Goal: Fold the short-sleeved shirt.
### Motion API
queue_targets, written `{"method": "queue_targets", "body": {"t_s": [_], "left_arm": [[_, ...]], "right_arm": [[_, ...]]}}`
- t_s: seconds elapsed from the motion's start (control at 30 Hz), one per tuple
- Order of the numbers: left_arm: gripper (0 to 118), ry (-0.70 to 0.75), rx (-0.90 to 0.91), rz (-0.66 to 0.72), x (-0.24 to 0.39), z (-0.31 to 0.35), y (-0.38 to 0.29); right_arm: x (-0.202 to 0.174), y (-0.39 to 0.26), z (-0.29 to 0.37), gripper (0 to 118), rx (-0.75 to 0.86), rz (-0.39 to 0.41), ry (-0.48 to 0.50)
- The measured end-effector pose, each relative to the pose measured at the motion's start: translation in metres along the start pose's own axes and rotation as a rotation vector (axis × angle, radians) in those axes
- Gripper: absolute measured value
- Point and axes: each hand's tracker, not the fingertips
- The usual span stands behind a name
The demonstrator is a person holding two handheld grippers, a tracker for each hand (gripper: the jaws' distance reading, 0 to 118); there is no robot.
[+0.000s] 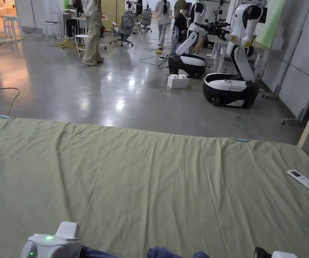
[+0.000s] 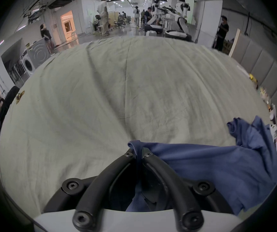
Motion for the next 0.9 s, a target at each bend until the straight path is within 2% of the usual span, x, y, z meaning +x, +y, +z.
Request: {"method": "queue_targets", "body": {"t_s": [0.07,0.13,0.17,0.2,0.27,0.4,0.43,0.47,0.5,0.53,0.57,0.63,0.7,0.9], "left_arm": [[5,-0.021,0.061,0.005,0.002,0.029,-0.006],[5,-0.035,0.114,0.009,-0.002,0.050,-0.010],[5,-0.043,0.134,0.018,0.000,0.061,-0.012],[5,-0.057,0.155,0.038,-0.002,0.071,-0.014],[5,-0.070,0.190,0.061,-0.005,0.090,-0.020],[5,-0.062,0.231,0.047,0.000,0.112,-0.032],[5,-0.064,0.236,0.050,-0.001,0.108,-0.035],[5,-0.068,0.237,0.054,-0.001,0.109,-0.038],[5,-0.069,0.237,0.062,-0.001,0.109,-0.042],[5,-0.065,0.236,0.072,-0.002,0.109,-0.045],[5,-0.064,0.233,0.073,0.000,0.105,-0.048],[5,-0.062,0.227,0.075,-0.002,0.104,-0.052],[5,-0.063,0.228,0.075,-0.002,0.106,-0.053],[5,-0.056,0.340,0.067,-0.017,0.131,-0.038]], "right_arm": [[0.011,-0.002,-0.018,3,-0.112,-0.002,0.042],[0.017,-0.006,-0.033,19,-0.222,0.007,0.067],[0.019,-0.009,-0.043,24,-0.284,0.025,0.068],[0.020,-0.013,-0.050,24,-0.324,0.034,0.072],[0.021,-0.023,-0.066,57,-0.385,0.056,0.099],[0.013,-0.051,-0.096,69,-0.507,0.122,0.143],[0.010,-0.059,-0.102,68,-0.536,0.140,0.139],[0.007,-0.067,-0.106,62,-0.565,0.154,0.136],[0.002,-0.072,-0.104,47,-0.560,0.155,0.144],[0.001,-0.075,-0.099,27,-0.526,0.132,0.178],[0.000,-0.077,-0.096,14,-0.501,0.103,0.201],[-0.008,-0.072,-0.080,8,-0.493,0.123,0.155],[-0.007,-0.065,-0.068,6,-0.481,0.104,0.141],[0.012,-0.009,-0.026,6,-0.250,0.054,0.112]]}}
